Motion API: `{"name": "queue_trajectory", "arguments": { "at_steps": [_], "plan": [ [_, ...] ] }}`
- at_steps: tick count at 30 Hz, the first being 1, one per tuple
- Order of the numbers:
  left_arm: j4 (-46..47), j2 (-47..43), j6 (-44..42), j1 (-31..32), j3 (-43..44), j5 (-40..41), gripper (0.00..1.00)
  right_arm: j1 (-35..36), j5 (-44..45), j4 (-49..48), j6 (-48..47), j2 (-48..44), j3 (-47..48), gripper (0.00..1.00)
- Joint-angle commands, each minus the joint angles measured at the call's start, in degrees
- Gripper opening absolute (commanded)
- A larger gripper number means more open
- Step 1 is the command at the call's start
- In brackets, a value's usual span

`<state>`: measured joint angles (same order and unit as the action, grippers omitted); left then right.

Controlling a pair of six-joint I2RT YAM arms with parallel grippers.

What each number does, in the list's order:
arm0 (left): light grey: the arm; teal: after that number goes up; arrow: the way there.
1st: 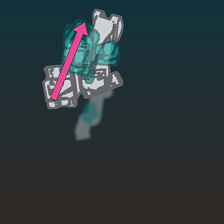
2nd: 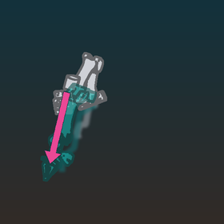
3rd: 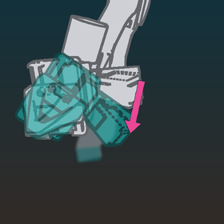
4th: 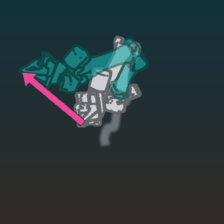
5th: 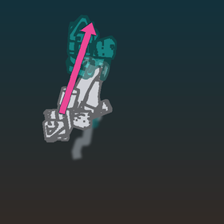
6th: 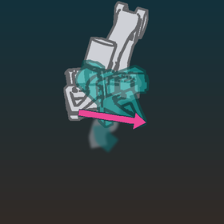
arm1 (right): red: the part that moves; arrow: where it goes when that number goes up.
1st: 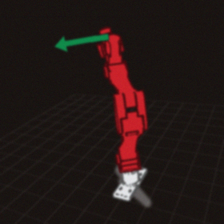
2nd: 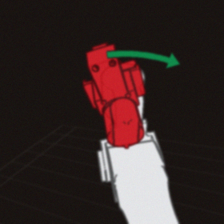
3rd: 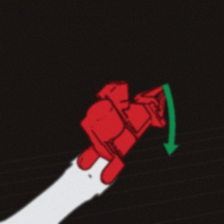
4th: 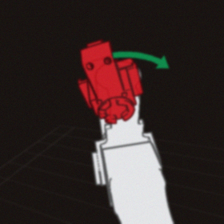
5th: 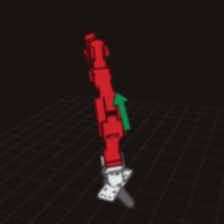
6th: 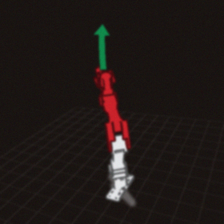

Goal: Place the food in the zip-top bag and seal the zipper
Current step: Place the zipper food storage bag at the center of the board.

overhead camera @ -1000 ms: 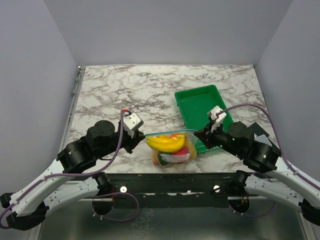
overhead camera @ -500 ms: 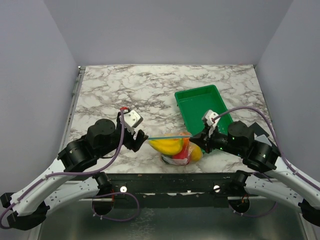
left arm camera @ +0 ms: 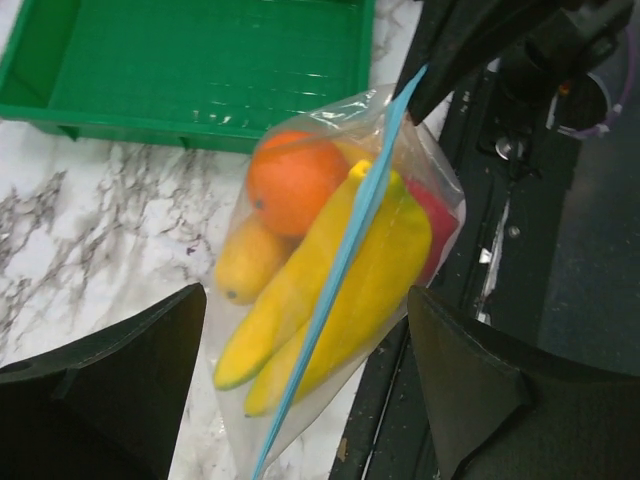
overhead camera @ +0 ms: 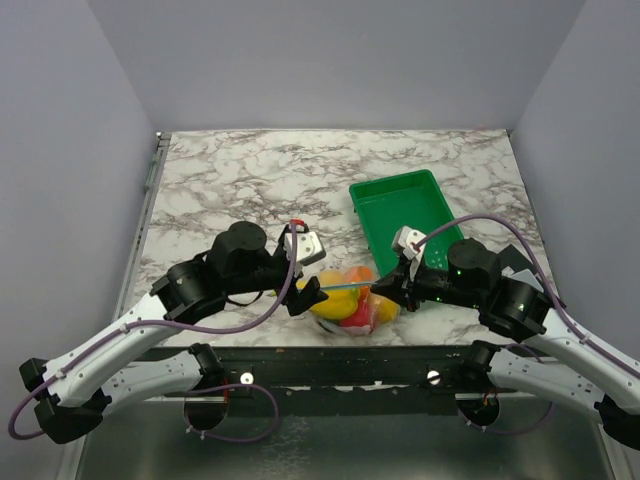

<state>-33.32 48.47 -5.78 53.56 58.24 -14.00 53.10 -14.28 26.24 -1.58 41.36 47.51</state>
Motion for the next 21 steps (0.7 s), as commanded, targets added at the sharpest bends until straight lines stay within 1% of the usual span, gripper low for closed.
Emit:
{"name": "queue_trajectory", "arguments": {
  "at_steps": [1,11,16,19,20,21],
  "plan": [
    [0.87,2.63,-3.05,-0.29,0.18,-11.78,0.83,-0.28,-2.89,-0.78,-0.87,-0.03,1.71,0.01],
    [1.99,8.58,-3.12,-0.26,-0.26,-11.73,0.81,-0.28,-3.61,-0.2,-0.59,-0.51,1.47,0.01],
    [2.16,9.84,-3.03,-0.3,-1.29,-12.26,0.72,-0.28,-3.63,-0.98,-0.28,-1.35,0.54,0.01],
    [2.57,9.65,-2.88,-0.3,-2.39,-12.87,0.69,-0.24,-3.94,-1.09,-0.1,-1.3,0.44,0.01],
    [2.82,9.63,-2.86,-0.3,-2.73,-13.11,0.67,-0.27,-3.88,-0.96,-0.09,-1.29,0.41,0.01],
    [3.01,9.69,-2.77,-0.29,-3.04,-13.37,0.62,-0.28,-3.75,-0.95,-0.02,-1.29,0.37,0.01]
  ]
}}
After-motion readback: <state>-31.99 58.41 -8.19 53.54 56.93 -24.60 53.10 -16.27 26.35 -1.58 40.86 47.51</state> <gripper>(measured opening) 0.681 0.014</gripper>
